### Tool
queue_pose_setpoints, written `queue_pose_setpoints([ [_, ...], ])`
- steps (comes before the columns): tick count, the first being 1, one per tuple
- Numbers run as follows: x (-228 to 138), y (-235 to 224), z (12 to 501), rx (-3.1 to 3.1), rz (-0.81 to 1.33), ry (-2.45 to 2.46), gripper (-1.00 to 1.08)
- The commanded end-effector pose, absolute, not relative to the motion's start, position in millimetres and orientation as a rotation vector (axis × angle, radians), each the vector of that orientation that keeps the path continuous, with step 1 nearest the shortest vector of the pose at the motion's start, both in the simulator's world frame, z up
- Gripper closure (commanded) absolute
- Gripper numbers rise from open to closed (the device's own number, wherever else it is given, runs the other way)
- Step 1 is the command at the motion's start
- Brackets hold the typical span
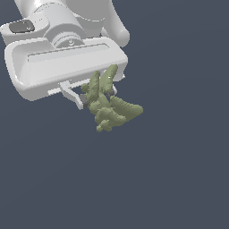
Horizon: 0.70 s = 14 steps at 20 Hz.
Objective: Pick up the object and move it to a goal position.
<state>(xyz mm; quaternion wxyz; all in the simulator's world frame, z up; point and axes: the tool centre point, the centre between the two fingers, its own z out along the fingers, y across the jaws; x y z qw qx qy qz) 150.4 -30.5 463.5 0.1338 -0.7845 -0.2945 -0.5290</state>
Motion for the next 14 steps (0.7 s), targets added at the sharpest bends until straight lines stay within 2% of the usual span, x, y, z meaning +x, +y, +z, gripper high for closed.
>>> queue_pose_setpoints([
  [1, 146.3, -33.4, 476.0, -2.235, -1.572, -0.857, 1.08],
  [14, 134.5, -43.2, 504.9, -2.135, -1.660, -0.862, 1.08],
])
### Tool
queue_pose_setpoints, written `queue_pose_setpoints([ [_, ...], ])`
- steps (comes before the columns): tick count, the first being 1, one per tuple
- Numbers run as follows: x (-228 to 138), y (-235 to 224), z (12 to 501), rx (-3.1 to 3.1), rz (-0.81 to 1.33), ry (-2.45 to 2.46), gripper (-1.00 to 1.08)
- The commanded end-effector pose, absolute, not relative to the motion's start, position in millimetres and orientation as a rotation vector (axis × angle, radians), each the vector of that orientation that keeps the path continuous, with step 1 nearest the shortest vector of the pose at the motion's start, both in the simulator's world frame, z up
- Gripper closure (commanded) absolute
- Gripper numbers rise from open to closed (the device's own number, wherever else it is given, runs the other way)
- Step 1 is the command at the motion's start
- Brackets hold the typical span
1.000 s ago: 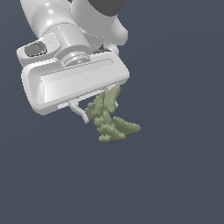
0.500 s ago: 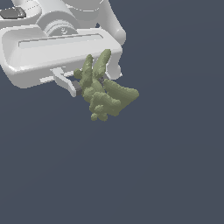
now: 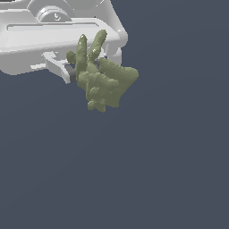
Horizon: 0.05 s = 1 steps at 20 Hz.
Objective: Pick up the object and move it to a goal position.
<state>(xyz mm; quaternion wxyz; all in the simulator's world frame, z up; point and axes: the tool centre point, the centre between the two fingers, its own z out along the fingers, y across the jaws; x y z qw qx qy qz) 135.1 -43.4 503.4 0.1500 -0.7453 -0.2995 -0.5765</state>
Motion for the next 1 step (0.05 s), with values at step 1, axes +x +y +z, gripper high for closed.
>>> queue_pose_setpoints([
  [1, 134.4, -43.3, 505.0, -2.135, -1.661, -0.862, 1.08],
])
